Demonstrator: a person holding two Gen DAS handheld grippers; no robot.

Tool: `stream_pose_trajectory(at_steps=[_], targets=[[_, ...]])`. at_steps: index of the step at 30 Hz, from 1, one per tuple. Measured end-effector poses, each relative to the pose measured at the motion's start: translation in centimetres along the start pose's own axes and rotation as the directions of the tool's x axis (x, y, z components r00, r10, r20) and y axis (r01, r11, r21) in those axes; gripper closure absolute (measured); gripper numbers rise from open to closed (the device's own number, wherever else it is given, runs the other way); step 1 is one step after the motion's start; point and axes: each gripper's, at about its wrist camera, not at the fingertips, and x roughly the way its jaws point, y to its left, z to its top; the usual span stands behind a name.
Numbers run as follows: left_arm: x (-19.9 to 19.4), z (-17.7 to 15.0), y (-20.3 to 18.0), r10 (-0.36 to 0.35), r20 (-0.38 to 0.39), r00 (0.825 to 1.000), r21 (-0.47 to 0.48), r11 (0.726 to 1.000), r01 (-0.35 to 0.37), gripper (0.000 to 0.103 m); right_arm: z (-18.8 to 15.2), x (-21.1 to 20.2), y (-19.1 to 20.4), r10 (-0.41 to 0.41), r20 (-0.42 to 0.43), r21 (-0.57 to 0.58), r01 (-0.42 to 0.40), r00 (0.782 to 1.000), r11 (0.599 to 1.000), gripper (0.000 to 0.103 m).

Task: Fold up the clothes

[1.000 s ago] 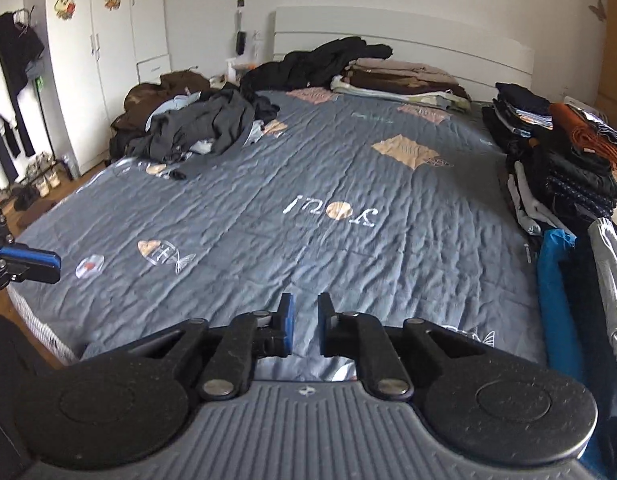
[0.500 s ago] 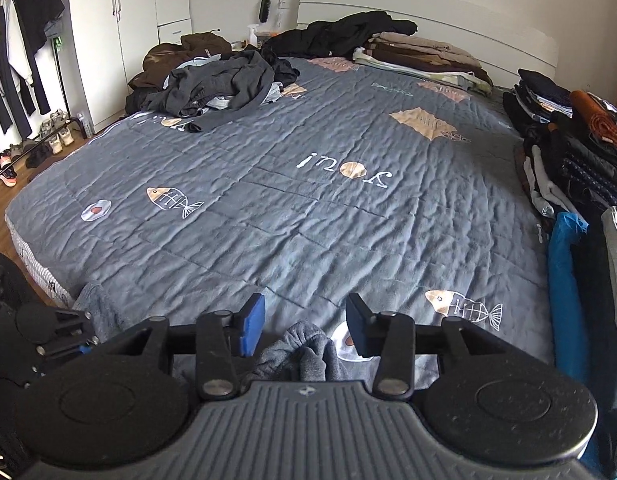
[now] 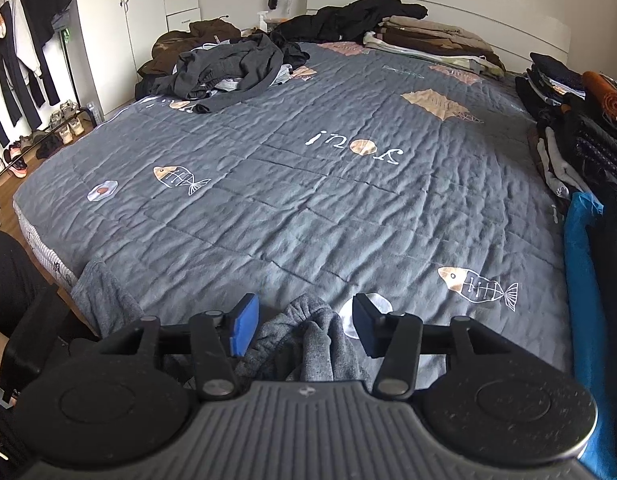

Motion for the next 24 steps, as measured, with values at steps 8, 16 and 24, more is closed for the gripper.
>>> stream_pose_trajectory(at_steps=[8, 16, 24], targets=[[0.6, -0.4, -0.3, 0.013, -0.015, 1.0, 0.032, 0.999, -0.012, 0.079, -0.7, 0.4, -0.6, 0.012, -0.008, 0.012, -0.012, 1.0, 1.0, 0.049], [0.3, -0.9, 0.7, 0.022, -0.022, 1.0, -0.025, 0.999, -0.022, 0.078, -1.2, 0.6, -1.1, 0.019, 0.0, 0.033, -0.019, 1.0, 0.999, 0.048], [0.0, -0.9, 0.8, 0.004, 0.003, 1.0, -0.02, 1.0, -0.003, 0.086, -1.4, 0.2, -1.3, 0.021, 0.008, 0.045, -0.021, 1.0, 0.999, 0.047]])
